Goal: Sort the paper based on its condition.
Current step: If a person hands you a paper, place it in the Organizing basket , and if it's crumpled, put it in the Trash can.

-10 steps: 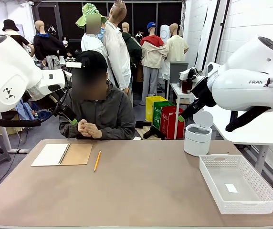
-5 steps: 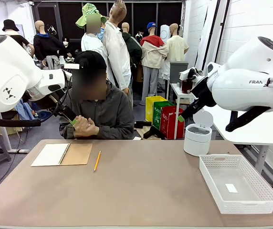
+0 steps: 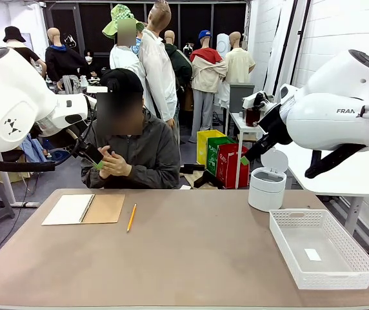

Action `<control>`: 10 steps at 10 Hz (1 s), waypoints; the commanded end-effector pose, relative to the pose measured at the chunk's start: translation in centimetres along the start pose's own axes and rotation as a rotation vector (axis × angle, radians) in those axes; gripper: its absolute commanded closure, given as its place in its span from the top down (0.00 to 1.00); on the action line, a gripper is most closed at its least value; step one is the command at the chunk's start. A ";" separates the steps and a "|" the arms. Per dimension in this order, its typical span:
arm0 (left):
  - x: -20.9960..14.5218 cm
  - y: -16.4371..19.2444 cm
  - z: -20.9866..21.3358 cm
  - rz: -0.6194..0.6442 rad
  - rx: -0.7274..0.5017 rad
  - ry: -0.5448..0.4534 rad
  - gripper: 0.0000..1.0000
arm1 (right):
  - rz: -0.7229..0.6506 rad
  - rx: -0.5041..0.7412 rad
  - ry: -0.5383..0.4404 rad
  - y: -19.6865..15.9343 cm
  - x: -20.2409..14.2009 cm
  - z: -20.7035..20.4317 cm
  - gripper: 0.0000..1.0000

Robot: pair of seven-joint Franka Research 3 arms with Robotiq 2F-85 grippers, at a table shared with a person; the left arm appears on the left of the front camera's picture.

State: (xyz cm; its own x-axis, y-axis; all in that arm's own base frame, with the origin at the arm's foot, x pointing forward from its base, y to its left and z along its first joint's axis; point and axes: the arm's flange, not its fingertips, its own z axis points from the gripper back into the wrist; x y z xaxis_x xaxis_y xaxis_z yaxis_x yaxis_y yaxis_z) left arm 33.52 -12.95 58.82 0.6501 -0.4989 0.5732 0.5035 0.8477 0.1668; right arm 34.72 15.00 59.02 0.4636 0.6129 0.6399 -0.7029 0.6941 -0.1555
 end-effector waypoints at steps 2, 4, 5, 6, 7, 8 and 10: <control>0.2 0.0 0.1 0.000 0.000 0.002 1.00 | 0.000 0.002 0.000 0.0 0.0 0.0 1.00; 0.2 0.0 0.1 0.000 0.000 0.002 1.00 | 0.000 0.002 0.000 0.0 0.0 0.0 1.00; 0.2 0.0 0.1 0.000 0.000 0.002 1.00 | 0.000 0.002 0.000 0.0 0.0 0.0 1.00; 0.2 0.0 0.1 0.000 0.000 0.002 1.00 | 0.000 0.002 0.000 0.0 0.0 0.0 1.00; 0.2 0.0 0.1 0.000 0.000 0.002 1.00 | 0.000 0.002 0.000 0.0 0.0 0.0 1.00; 0.2 0.0 0.1 0.000 0.000 0.002 1.00 | 0.000 0.002 0.000 0.0 0.0 0.0 1.00; 0.2 0.0 0.1 0.000 0.000 0.002 1.00 | 0.000 0.002 0.000 0.0 0.0 0.0 1.00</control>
State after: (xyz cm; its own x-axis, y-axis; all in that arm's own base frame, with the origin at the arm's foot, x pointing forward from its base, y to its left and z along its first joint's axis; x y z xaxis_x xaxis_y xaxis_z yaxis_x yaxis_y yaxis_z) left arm 33.52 -12.95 58.82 0.6501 -0.4989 0.5732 0.5035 0.8477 0.1668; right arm 34.72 15.00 59.02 0.4636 0.6129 0.6399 -0.7029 0.6941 -0.1555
